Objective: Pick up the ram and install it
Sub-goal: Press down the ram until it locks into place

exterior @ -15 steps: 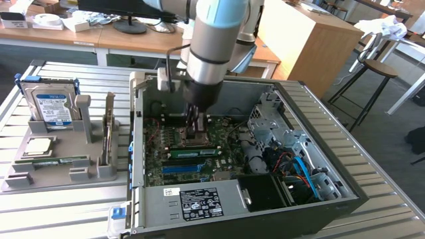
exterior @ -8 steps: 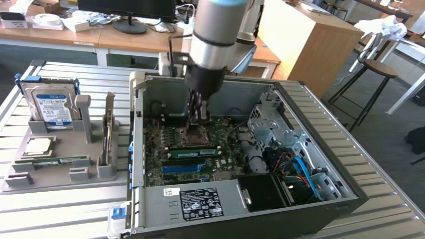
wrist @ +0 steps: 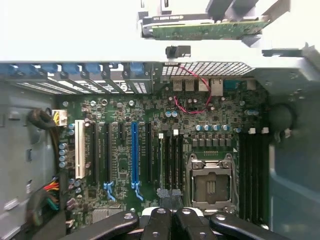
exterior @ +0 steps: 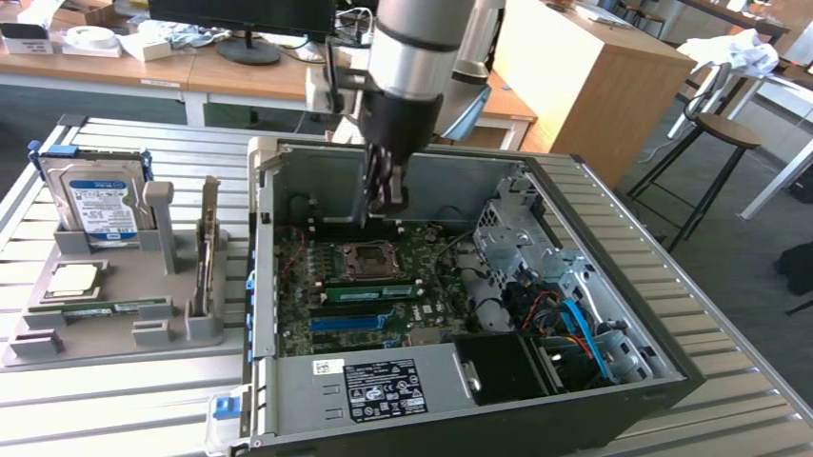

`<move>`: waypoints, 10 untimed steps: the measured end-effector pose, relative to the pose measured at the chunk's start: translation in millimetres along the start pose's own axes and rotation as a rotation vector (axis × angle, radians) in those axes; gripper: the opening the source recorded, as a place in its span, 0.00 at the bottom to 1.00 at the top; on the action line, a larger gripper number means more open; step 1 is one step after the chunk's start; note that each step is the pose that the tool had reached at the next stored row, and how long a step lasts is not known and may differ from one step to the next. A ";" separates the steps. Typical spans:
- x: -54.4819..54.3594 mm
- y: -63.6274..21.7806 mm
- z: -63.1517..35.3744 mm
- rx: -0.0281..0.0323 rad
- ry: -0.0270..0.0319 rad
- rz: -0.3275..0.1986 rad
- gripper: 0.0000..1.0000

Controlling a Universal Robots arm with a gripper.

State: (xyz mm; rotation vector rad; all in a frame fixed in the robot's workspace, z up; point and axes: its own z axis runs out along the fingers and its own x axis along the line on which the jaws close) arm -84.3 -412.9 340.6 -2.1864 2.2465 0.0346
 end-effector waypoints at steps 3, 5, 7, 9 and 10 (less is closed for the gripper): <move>-0.2 0.1 -9.5 0.0000 0.0000 0.000 0.10; -0.3 0.2 -15.1 0.0000 0.0000 0.000 0.10; -0.4 0.2 -20.1 0.0000 0.0000 0.000 0.10; -0.5 0.3 -24.8 0.0000 0.0000 0.000 0.10; -0.5 0.3 -27.1 0.0000 0.0000 0.000 0.10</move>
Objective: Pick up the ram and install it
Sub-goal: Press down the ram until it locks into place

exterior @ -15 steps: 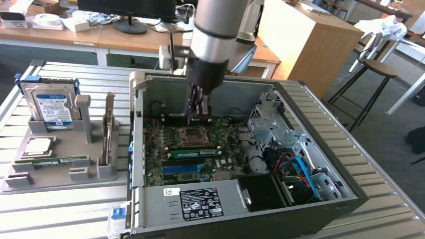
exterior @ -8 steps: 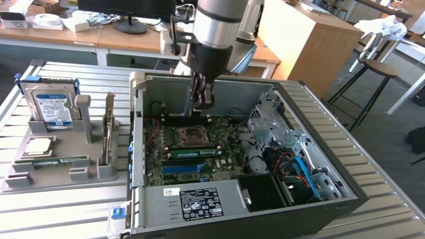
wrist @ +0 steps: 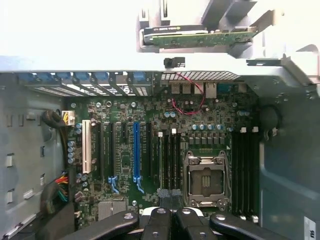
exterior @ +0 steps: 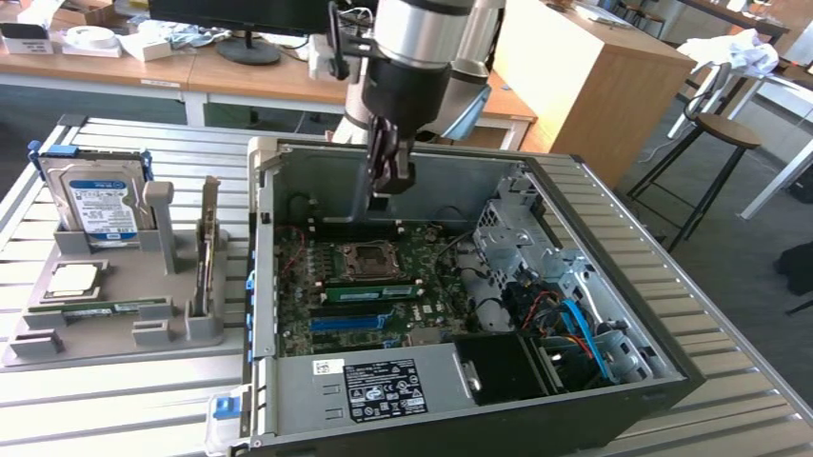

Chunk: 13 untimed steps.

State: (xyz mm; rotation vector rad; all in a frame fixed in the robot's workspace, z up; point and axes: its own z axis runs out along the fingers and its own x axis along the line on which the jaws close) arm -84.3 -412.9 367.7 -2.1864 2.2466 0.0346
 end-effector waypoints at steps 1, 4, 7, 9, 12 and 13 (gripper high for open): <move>-0.1 0.0 -1.9 0.0001 0.0000 0.000 0.10; -0.1 0.0 -2.4 0.0001 -0.0002 0.000 0.10; -0.1 0.0 -2.5 0.0001 -0.0001 0.000 0.10; 0.0 -0.9 -2.6 -0.0001 0.0001 0.000 0.10; -0.2 -6.1 -2.6 0.0000 0.0000 0.000 0.10; -0.3 -8.3 -2.6 0.0000 0.0000 0.000 0.10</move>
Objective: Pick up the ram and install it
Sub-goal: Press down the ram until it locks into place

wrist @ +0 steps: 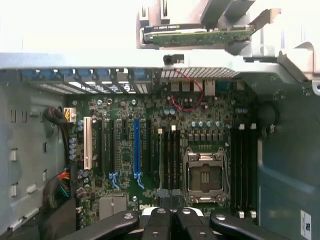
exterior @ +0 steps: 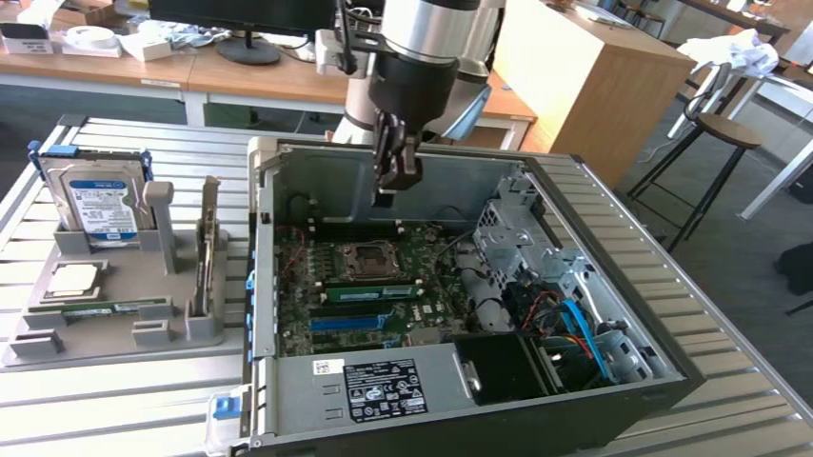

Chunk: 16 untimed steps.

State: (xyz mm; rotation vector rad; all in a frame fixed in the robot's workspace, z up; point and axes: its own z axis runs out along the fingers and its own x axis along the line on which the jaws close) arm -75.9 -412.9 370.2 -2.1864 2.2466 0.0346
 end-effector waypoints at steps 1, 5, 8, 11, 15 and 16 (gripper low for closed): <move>-0.1 -2.4 0.0 0.0000 0.0000 0.000 0.10; -0.3 -11.0 -0.1 0.0000 0.0000 0.000 0.10; -0.5 -18.1 -0.2 0.0000 0.0000 0.000 0.10; -0.6 -24.6 -0.3 -0.0001 0.0001 0.000 0.10; -0.7 -26.6 -0.3 0.0001 0.0000 0.000 0.10; -0.7 -26.7 -0.3 0.0000 0.0000 0.000 0.10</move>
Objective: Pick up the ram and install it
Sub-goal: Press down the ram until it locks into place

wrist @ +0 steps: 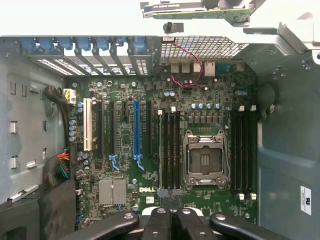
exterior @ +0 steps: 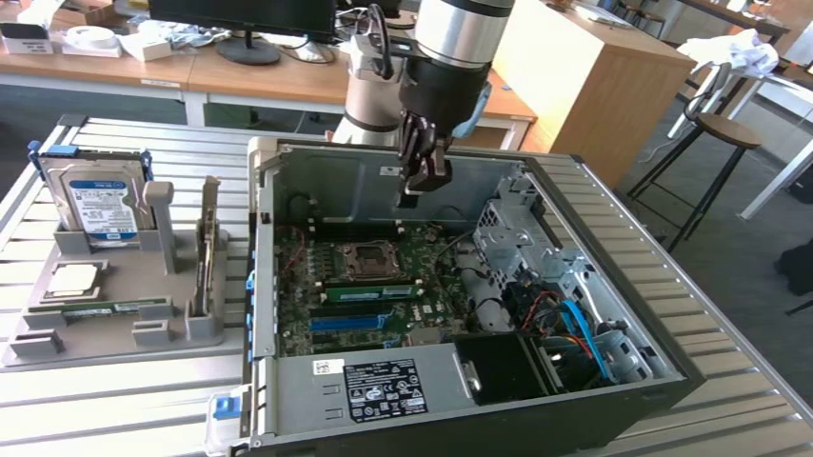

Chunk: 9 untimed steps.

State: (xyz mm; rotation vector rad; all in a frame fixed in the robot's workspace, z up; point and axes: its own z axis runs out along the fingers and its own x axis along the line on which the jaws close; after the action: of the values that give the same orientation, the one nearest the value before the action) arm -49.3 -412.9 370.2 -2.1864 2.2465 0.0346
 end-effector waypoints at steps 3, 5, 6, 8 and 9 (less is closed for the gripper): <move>0.0 0.0 0.0 0.0000 0.0000 0.000 0.10; 0.0 0.0 0.0 0.0000 0.0000 0.000 0.10; 0.0 0.0 0.0 0.0000 0.0001 0.000 0.10; 0.0 0.0 0.0 0.0000 0.0000 0.000 0.10; 0.0 0.0 0.0 0.0000 0.0000 0.000 0.10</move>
State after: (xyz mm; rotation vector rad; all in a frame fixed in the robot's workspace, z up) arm -49.3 -412.9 370.2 -2.1864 2.2465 0.0347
